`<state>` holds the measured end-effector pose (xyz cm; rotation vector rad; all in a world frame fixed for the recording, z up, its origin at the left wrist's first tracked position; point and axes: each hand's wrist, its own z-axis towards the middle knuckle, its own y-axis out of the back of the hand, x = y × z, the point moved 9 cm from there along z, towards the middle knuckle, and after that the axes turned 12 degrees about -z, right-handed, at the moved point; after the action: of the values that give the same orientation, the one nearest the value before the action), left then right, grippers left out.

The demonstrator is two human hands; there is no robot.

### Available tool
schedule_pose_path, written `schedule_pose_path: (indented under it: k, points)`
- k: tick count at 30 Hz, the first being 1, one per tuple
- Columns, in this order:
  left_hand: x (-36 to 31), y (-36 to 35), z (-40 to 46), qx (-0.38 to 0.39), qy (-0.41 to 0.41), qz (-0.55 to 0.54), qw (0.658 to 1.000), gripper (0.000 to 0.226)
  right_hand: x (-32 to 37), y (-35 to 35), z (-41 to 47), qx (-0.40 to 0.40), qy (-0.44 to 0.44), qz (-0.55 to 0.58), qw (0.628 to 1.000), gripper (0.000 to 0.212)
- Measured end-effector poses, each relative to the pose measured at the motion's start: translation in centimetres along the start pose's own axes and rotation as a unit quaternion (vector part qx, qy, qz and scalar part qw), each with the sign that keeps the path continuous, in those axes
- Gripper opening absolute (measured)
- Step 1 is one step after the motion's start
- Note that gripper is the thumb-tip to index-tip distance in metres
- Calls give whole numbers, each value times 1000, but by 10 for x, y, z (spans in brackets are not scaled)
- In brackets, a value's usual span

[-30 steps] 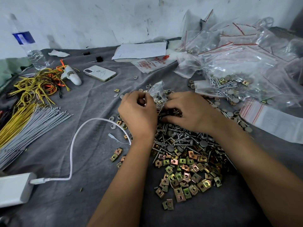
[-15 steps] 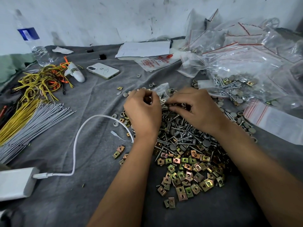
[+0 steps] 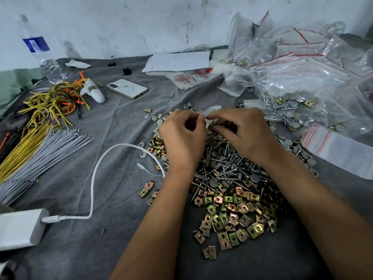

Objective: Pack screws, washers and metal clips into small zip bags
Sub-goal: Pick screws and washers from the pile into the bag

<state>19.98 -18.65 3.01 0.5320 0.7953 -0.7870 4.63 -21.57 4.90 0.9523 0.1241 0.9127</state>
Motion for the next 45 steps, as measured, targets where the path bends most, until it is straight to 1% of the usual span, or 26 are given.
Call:
schedule_pose_path:
  k: [2, 3, 6, 8, 9, 10, 13, 15, 16, 19, 22, 24, 30, 34, 36, 38, 39, 41, 43, 45]
  points:
    - [3, 1, 0, -10, 12, -10, 1000, 8, -2, 3, -1, -15, -16, 6, 1000, 38]
    - [4, 2, 0, -14, 16, -13, 1000, 8, -3, 6, -1, -30, -19, 11, 999, 37]
    - [8, 5, 1, -26, 41, -23, 999, 9, -5, 18, -2, -92, -20, 32, 995, 21]
    - [12, 7, 1, -36, 66, -36, 997, 11, -6, 23, -3, -105, -15, 27, 994, 13]
    - [14, 8, 0, -41, 78, -42, 995, 13, -5, 21, -3, -89, -5, 19, 996, 11]
    - [16, 9, 0, -46, 86, -46, 994, 14, -4, 17, -3, -55, 6, 17, 998, 13]
    - [21, 12, 0, -65, 106, -54, 991, 17, -8, -8, -5, 112, 7, 23, 993, 30]
    - [23, 14, 0, -75, 117, -58, 989, 18, -15, -18, -10, 192, -9, 27, 981, 35]
    - [23, 14, 1, -77, 117, -57, 989, 19, -17, -20, -11, 209, -11, 25, 977, 36]
    - [20, 14, 1, -74, 112, -53, 990, 20, -19, -22, -12, 226, -12, 24, 974, 35]
    - [20, 14, 0, -75, 111, -53, 990, 23, -16, -22, -12, 206, -16, 41, 978, 21]
    - [23, 14, 0, -80, 120, -61, 988, 25, -17, -22, -10, 180, -20, 28, 983, 17]
    - [27, 14, 0, -85, 137, -82, 983, 23, -42, -3, -6, 64, -105, -9, 992, 20]
    - [26, 15, 0, -90, 134, -79, 984, 21, -46, 18, -6, -28, -125, 55, 990, 12]
    - [20, 14, 0, -80, 107, -58, 989, 18, -44, 22, -7, -54, -125, 112, 984, 14]
    - [9, 10, 0, -52, 60, -22, 997, 11, -39, 23, -8, -68, -108, 169, 977, 16]
    - [3, 7, -1, -37, 33, -4, 999, 9, -34, 23, -7, -68, -93, 176, 978, 17]
    - [-5, 1, -3, -16, -7, 20, 1000, 7, -23, 19, -5, -60, -59, 131, 988, 17]
    - [-7, -1, -3, -10, -20, 25, 999, 7, -14, 14, -4, -51, -38, 67, 996, 16]
    - [-5, 0, -3, -14, -21, 21, 999, 7, -12, 10, -3, -50, -40, 49, 997, 15]
